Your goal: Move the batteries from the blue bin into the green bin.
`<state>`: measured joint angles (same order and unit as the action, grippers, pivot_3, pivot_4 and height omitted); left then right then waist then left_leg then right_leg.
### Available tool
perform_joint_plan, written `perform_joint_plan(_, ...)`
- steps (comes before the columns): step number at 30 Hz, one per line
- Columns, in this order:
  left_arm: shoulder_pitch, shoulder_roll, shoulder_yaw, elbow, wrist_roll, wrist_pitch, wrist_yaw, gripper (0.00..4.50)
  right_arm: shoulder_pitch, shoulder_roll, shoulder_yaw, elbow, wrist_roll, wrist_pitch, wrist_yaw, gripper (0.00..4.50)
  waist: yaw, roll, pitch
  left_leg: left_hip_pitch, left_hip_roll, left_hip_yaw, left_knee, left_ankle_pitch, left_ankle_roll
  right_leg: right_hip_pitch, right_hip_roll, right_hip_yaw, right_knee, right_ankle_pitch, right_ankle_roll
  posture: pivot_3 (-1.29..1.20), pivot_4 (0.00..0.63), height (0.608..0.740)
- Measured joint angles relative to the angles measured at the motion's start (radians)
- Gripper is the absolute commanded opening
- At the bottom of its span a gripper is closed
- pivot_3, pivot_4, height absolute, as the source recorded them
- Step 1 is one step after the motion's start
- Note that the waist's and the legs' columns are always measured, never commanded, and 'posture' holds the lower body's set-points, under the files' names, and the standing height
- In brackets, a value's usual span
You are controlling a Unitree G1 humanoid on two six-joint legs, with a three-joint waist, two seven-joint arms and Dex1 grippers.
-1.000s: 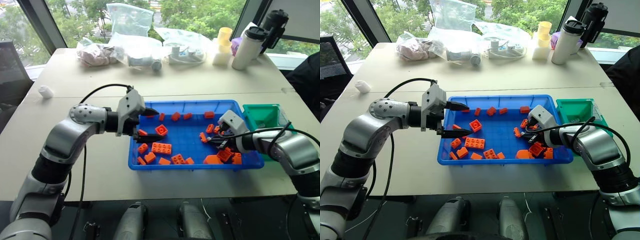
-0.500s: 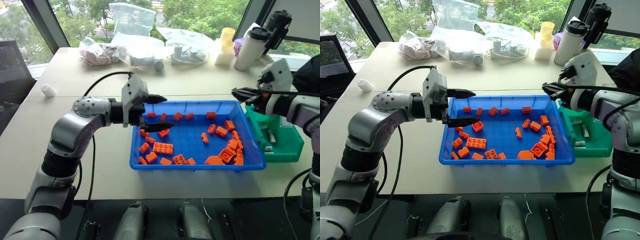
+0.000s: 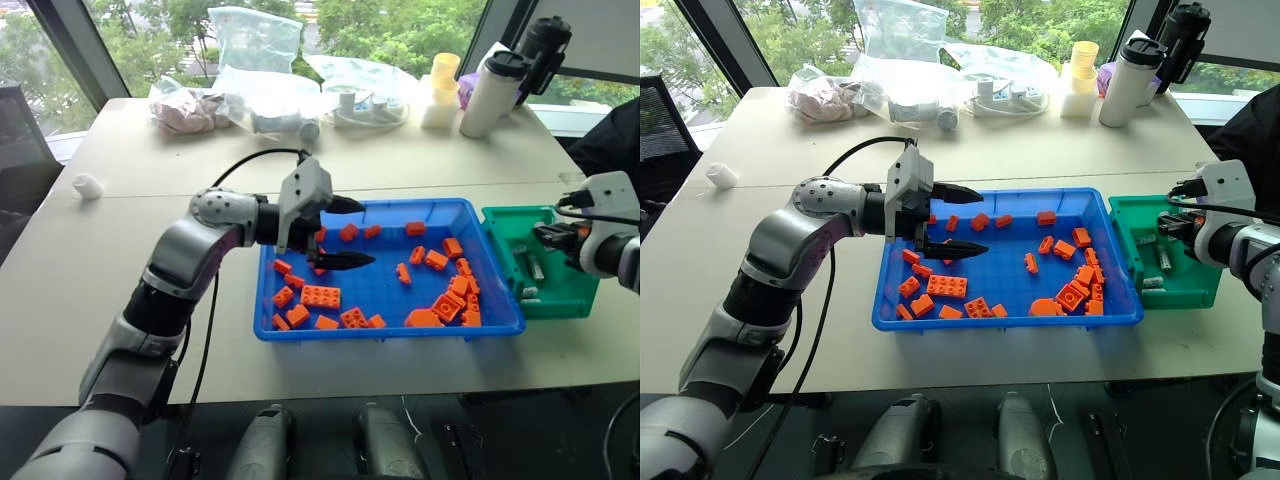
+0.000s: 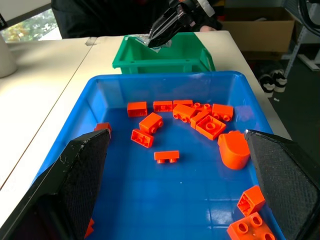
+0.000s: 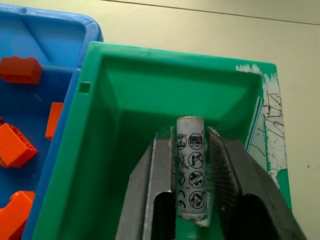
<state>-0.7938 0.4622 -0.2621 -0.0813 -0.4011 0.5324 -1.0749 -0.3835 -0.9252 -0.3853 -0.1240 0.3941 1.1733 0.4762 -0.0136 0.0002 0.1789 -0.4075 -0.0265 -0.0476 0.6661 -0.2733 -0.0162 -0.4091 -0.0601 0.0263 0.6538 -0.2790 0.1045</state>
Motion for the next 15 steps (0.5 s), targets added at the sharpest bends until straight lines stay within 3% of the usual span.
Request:
perform_joint_plan(3,0.000,0.000,0.000,0.002,0.002,-0.001,-0.006,4.50,-0.001,-0.007,-0.001,-0.003,0.001,0.007,0.002,4.00,0.001,0.000,0.000,0.000,0.000,0.000,0.000,0.000,0.000,0.000,0.000,0.000,0.000,0.000,0.000,0.00,0.150,0.740)
perform_joint_plan(10,0.003,0.015,0.071,0.006,-0.035,0.037,0.013,4.50,-0.102,-0.014,-0.012,-0.009,0.030,-0.044,0.038,4.00,-0.004,0.000,0.000,0.000,0.001,0.000,0.000,0.000,0.000,-0.001,0.001,0.000,0.000,0.000,0.000,0.00,0.150,0.740)
perform_joint_plan(15,0.069,0.155,0.224,-0.061,-0.133,0.164,0.018,4.50,-0.046,-0.008,-0.095,-0.106,0.170,-0.133,0.215,4.00,0.000,0.000,0.000,-0.001,0.002,-0.002,-0.001,0.000,0.000,0.000,0.002,0.000,-0.001,0.000,0.000,0.00,0.150,0.740)
